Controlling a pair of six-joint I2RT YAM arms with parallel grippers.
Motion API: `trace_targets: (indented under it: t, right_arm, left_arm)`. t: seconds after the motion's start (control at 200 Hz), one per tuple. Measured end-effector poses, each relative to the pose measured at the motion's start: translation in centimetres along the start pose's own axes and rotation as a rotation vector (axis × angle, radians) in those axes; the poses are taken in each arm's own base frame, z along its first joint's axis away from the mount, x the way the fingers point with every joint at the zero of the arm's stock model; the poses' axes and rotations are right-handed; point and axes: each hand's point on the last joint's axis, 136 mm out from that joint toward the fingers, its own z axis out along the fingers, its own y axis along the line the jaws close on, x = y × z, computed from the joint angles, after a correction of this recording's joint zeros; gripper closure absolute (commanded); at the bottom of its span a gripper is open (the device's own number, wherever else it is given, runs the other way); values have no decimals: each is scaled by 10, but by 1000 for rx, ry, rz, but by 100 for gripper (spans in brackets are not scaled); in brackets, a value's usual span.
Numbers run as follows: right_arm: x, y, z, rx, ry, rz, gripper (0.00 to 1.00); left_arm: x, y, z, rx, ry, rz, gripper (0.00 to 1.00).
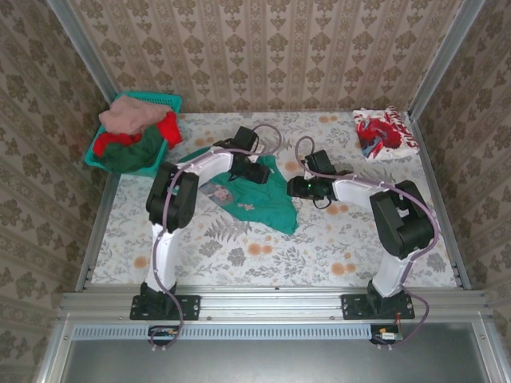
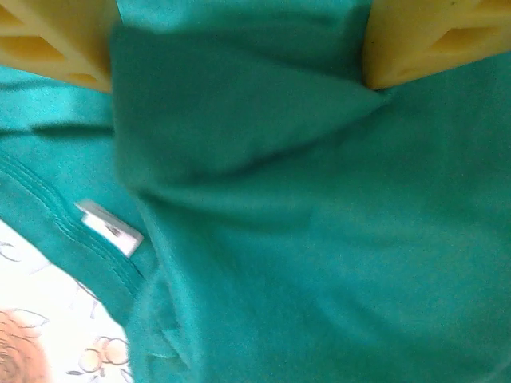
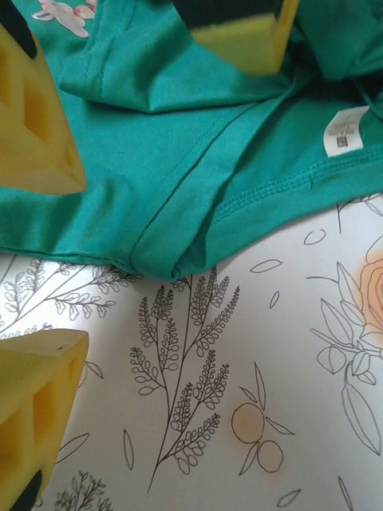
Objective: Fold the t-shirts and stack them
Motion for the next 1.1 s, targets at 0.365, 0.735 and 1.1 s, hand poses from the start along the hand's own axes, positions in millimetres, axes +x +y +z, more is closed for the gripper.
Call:
trace_targets:
  t: [0.365, 0.735, 1.1]
  right_arm:
    - [-6, 4, 23, -7, 24, 30, 56]
    - [-12, 6, 34, 36, 11, 5, 93]
    - [-66, 18, -62, 124, -149, -117, 100]
  left_arm:
    - [-38, -4, -6, 19, -63, -3, 77]
    - [-51, -9, -10, 46, -77, 4, 100]
    - [-71, 12, -81, 33, -135, -23, 100]
